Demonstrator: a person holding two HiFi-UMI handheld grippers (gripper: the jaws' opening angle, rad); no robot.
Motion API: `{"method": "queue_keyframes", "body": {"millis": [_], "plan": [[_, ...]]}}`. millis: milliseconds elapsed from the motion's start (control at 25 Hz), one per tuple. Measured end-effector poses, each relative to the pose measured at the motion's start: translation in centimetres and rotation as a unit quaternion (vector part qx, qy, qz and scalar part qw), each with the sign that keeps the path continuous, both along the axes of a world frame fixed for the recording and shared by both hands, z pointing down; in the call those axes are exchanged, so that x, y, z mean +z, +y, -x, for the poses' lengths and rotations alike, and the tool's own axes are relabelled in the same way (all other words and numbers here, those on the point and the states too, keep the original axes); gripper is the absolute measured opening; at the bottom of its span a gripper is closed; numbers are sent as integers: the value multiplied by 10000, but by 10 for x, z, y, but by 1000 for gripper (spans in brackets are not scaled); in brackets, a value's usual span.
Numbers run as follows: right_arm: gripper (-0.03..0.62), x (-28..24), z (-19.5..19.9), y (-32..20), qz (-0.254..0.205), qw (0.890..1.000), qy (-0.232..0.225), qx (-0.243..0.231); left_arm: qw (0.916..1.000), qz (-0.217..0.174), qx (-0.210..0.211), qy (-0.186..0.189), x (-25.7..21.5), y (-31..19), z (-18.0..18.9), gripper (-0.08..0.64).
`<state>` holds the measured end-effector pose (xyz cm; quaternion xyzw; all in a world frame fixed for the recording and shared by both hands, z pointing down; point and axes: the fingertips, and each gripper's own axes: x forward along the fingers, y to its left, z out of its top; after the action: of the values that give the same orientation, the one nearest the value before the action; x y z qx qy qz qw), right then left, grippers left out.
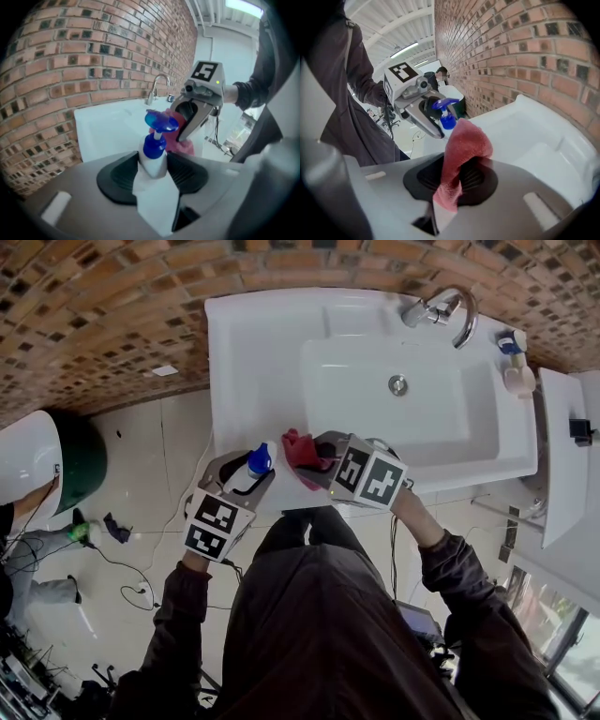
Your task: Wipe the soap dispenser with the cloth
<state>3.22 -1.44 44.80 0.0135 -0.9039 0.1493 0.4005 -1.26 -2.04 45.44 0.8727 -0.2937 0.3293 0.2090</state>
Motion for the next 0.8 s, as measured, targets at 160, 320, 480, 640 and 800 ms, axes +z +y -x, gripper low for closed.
{"method": "queue_keyframes", "body": {"millis": [160, 320, 480, 640, 800], "plan": [[66, -17, 10, -25, -554, 9983, -64, -173, 9999, -41, 162, -23, 0, 1, -1, 202], [67, -1, 25, -30, -879, 9922, 304, -833, 9996, -64, 254, -43, 0, 0, -1, 204], [67, 33, 23, -31, -646, 9892, 710, -1108, 9994, -92, 317, -52, 1, 0, -2, 203], [67, 75, 26, -24, -739, 9777, 1200, -1560, 9994, -83, 346, -10, 3, -1, -3, 204], [68, 91, 27, -23, -742, 9768, 1346, -1490, 9997, -51, 250, 9, 6, -1, -1, 207]]}}
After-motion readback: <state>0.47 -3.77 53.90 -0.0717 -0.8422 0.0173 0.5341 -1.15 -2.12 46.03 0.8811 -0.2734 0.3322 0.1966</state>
